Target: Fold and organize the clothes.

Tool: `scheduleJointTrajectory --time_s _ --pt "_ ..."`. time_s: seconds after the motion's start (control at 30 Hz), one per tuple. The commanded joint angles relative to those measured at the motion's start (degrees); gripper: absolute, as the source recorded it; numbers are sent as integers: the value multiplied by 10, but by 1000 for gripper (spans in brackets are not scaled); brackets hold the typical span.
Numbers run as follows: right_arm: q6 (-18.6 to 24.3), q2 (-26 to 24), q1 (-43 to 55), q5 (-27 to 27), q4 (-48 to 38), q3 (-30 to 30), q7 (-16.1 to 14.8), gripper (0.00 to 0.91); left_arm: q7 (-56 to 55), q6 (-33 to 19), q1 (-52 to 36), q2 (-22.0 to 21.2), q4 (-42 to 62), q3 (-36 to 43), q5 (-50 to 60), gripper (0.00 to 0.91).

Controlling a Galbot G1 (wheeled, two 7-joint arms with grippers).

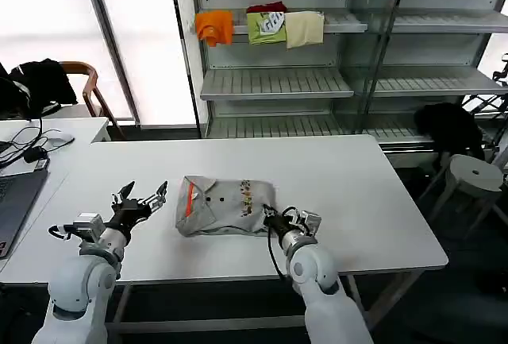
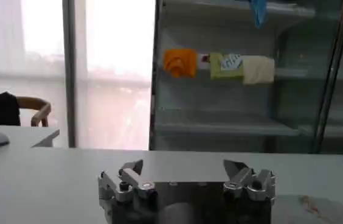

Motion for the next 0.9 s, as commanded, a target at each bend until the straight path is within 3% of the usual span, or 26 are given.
scheduleJointTrajectory --time_s 0.03,0.33,0.4,0.47,0.57,0.63,0.73,0.83,0.9 --pt "-1 -46 20 19 -3 29 21 0 0 0 3 0 -2 -6 -4 907" --pt "-1 -97 32 6 -14 53 -8 0 -1 2 4 -7 -3 3 -1 907" --pt "0 -101 22 -21 -6 51 -18 907 6 3 8 -6 -9 4 -2 907" --pt "0 -98 2 -51 16 54 -31 907 11 2 10 -6 -13 4 -3 907" --pt "1 -82 -51 -157 81 67 -66 907 14 -1 12 -3 -18 4 -5 907" --pt "2 -67 -80 -198 114 87 -86 907 16 -5 13 2 -21 4 -6 907" --pt "2 -89 -120 -215 184 107 -95 907 18 -23 17 6 -22 4 -6 907" --pt "18 -109 -159 -294 215 136 -121 907 17 -46 25 9 -17 7 -8 907" --pt "25 -128 -178 -296 225 157 -128 907 17 -54 29 11 -12 7 -13 907"
